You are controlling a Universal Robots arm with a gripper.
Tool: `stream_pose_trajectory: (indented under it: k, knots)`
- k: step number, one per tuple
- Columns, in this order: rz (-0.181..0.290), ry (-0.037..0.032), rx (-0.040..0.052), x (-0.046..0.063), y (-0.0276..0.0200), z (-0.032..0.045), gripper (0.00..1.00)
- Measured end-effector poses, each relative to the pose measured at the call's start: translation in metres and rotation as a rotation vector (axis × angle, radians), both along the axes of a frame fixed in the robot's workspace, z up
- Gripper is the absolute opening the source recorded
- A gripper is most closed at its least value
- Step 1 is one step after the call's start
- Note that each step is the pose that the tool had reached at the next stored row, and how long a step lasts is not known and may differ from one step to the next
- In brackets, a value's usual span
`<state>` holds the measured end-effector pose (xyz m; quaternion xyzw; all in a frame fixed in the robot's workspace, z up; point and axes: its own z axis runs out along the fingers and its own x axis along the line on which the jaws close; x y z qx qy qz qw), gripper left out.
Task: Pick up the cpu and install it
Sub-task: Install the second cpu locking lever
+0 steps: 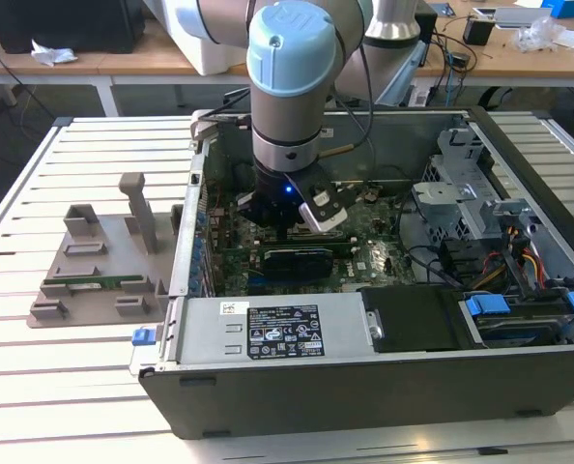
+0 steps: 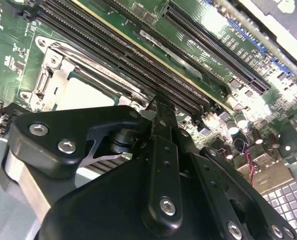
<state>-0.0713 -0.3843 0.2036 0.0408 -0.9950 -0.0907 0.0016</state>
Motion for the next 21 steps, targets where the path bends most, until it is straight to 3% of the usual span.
stream_pose_trajectory:
  k: [3,7,11,13,15,16,21]
  knots:
    - [0.005,0.0004,-0.0004,0.0,0.0006,-0.0016,0.11]
    - [0.022,-0.0001,0.0,0.0,0.0072,-0.0049,0.11]
    - [0.025,0.0,0.0,0.0,0.0071,-0.0047,0.11]
    - [0.025,-0.0009,0.0007,0.0,0.0071,-0.0018,0.11]
    - [0.026,-0.0008,0.0,0.0,0.0077,0.008,0.11]
    - [0.026,-0.0008,0.0001,0.0,0.0093,0.0125,0.11]
    - [0.026,0.0026,-0.0045,0.011,0.0245,0.0131,0.11]
